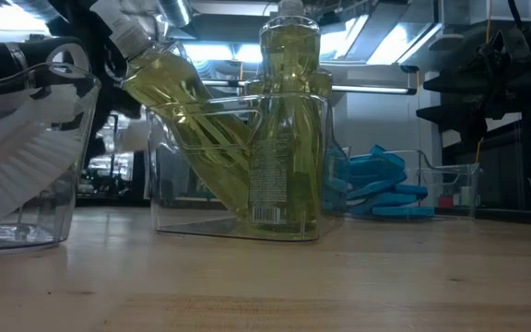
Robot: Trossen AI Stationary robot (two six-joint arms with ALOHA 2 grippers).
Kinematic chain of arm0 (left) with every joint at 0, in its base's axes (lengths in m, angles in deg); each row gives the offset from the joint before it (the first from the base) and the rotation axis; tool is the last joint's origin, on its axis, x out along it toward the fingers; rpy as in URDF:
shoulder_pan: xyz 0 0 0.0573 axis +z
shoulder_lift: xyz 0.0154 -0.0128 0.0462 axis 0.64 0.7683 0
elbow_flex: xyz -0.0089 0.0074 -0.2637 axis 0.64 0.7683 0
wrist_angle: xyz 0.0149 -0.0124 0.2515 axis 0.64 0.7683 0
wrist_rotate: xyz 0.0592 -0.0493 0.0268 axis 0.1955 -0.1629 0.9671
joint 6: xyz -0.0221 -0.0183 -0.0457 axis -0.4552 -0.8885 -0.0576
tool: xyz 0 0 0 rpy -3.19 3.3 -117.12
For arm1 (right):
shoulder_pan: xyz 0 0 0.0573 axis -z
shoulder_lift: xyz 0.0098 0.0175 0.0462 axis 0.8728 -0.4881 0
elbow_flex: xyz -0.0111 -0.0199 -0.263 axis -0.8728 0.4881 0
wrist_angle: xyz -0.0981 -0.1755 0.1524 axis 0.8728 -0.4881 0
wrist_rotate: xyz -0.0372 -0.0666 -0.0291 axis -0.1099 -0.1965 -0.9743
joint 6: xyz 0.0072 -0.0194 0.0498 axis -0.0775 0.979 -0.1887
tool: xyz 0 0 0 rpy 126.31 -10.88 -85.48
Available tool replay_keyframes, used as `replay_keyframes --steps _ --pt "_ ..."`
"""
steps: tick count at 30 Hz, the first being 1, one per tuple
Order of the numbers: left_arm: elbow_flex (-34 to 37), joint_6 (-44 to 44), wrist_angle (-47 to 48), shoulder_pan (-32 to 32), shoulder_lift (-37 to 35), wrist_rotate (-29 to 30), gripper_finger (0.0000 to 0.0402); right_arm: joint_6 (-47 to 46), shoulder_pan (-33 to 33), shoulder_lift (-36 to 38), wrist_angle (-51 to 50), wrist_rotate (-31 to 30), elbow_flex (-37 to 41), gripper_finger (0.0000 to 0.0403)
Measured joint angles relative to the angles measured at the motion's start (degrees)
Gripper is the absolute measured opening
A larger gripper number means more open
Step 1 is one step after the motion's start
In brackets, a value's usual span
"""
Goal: Pick & Place Kitchen Sink Supplies
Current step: Put the black dish brush into the bottom transparent bin
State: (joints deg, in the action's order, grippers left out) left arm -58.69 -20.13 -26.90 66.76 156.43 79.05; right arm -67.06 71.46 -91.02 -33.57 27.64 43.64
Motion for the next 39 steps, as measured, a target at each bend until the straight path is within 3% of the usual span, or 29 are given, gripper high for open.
replay_keyframes --steps 9,18,28,39 --pt "-0.04 -8.95 -3.90 -3.00 -16.19 -0.33 0.0087 0.00 0.01 0.00 0.00 0.01 0.01 0.0300" --pt "-0.09 -16.74 -20.85 -9.01 -26.70 -5.12 0.0087 0.00 0.02 -0.01 0.00 0.00 0.01 0.0300" --pt "-0.09 -27.32 -37.03 -24.08 -28.16 -6.50 0.0087 0.00 0.00 0.01 0.00 0.02 0.00 0.0300" --pt "-0.11 -46.72 -40.49 -47.31 -21.61 6.39 0.0087 0.00 0.02 0.01 0.00 0.02 0.01 0.0300"
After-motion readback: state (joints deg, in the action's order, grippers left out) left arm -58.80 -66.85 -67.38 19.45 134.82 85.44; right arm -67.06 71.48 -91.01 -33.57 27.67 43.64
